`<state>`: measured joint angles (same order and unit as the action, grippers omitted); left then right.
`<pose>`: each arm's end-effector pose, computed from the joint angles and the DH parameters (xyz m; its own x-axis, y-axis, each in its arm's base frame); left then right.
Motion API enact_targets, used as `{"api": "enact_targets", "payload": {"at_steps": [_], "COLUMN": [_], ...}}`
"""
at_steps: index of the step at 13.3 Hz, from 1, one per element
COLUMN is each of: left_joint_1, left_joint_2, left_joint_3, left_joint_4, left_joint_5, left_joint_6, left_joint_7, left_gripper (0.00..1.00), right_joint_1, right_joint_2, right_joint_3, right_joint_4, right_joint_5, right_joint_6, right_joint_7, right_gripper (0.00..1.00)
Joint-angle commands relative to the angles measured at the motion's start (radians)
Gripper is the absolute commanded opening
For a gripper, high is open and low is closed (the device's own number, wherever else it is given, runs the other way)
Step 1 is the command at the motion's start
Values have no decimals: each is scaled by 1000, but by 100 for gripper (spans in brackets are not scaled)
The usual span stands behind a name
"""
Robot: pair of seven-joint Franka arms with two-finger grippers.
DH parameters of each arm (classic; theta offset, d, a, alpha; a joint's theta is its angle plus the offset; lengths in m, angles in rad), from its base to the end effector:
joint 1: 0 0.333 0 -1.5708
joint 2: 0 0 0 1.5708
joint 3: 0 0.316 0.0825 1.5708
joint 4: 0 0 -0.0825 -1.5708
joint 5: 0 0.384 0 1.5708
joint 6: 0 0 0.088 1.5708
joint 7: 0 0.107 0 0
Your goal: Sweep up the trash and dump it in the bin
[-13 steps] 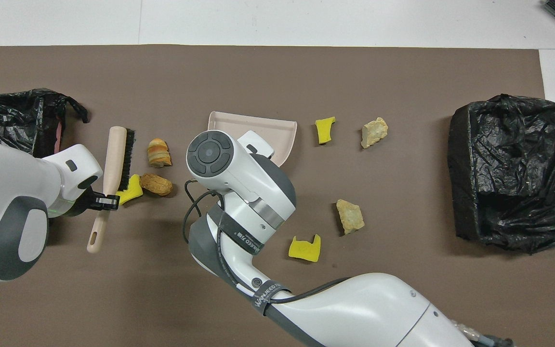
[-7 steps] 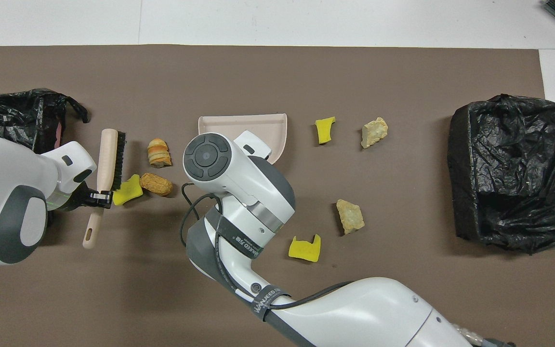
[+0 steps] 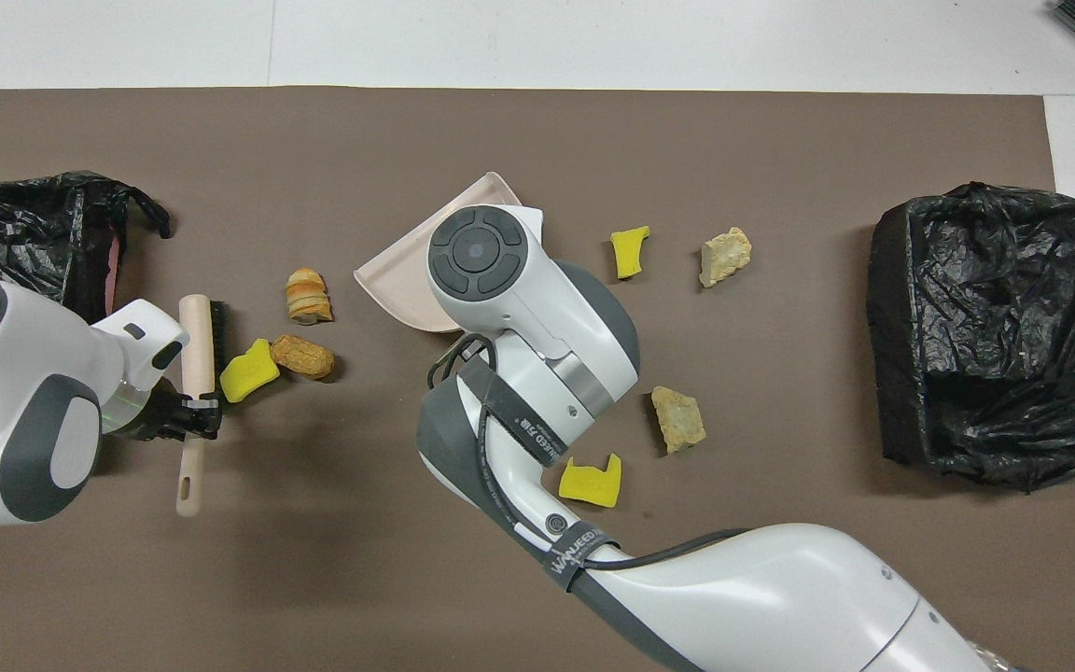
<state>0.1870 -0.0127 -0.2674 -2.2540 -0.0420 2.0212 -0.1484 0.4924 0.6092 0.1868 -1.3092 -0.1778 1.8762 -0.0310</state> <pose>0.4914 -0.0421 0.3522 0.9712 0.0889 -0.2210 0.0904 -0.9959 -0.0032 0.5872 0.4189 0.3864 0.7420 0.6696 -0.0345 0.6703 -0.7397 0.0602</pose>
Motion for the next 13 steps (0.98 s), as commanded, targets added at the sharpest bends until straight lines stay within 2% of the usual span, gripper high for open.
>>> {"api": "enact_targets", "payload": {"at_steps": [1,3,5,13], "left_joint_1": [-46,-125,-210,-228], "left_joint_2": [-39,-41,-4,8], "left_joint_3": [5,4,4,4], "left_joint_4": [-39,-39,-44,-19], "left_joint_5": [19,17,17,5], "left_joint_6": [-30,-47,2,33], "left_joint_7": [-68,-143,-268,-272], "left_gripper": [0,0,0,0], "right_joint_1": [-32,-46,-54,-90], "right_joint_2": [-31,-29,-28,-28], "right_joint_3": [8,8,8,8], "right_joint_4": [-47,-53,-53,-74], "right_joint_5": [-9,-12,-12,-89], "right_joint_6": [28,29,37,34], "right_joint_7": [-208,-274,-352,-670], "right_gripper": [0,0,0,0]}}
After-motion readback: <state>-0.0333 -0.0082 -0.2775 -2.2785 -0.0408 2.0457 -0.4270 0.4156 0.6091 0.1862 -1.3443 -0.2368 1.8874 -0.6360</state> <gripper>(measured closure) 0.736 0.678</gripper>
